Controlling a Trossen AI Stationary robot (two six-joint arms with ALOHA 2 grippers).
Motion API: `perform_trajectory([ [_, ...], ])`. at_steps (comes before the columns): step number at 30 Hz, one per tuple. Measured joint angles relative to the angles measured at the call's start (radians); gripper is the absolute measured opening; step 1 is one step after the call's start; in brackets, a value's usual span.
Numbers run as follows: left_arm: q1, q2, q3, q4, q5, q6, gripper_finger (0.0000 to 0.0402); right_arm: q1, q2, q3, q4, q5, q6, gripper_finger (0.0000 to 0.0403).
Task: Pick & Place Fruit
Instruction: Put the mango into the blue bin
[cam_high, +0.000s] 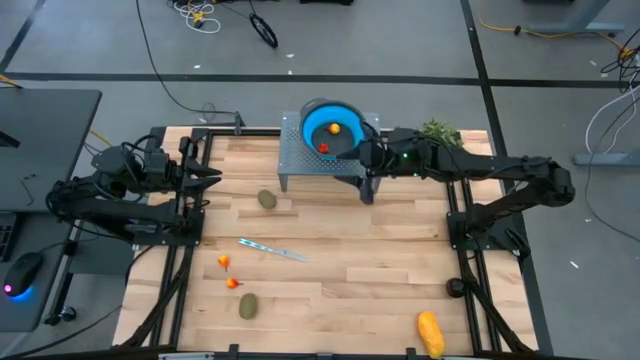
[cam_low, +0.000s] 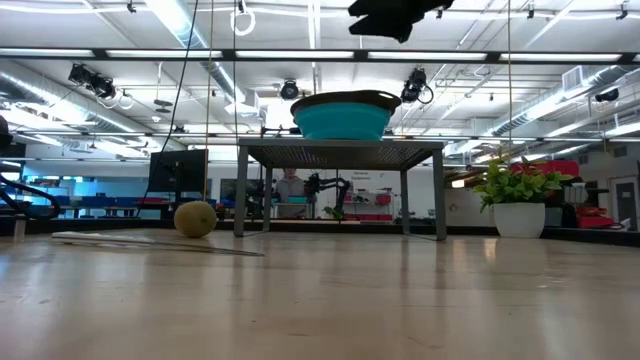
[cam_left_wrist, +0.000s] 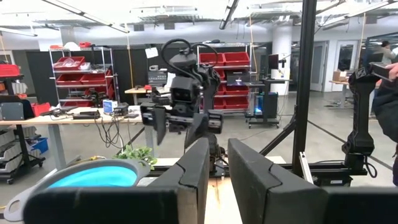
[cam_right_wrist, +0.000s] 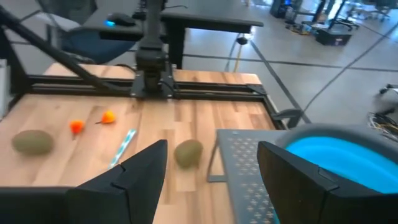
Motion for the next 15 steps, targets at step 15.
perform_trajectory([
  [15,0.000,0.000,0.000,0.000,0.000,0.000,0.0068,0.233,-0.081,-0.090,-0.076,-0.019,0.000,0.0264],
])
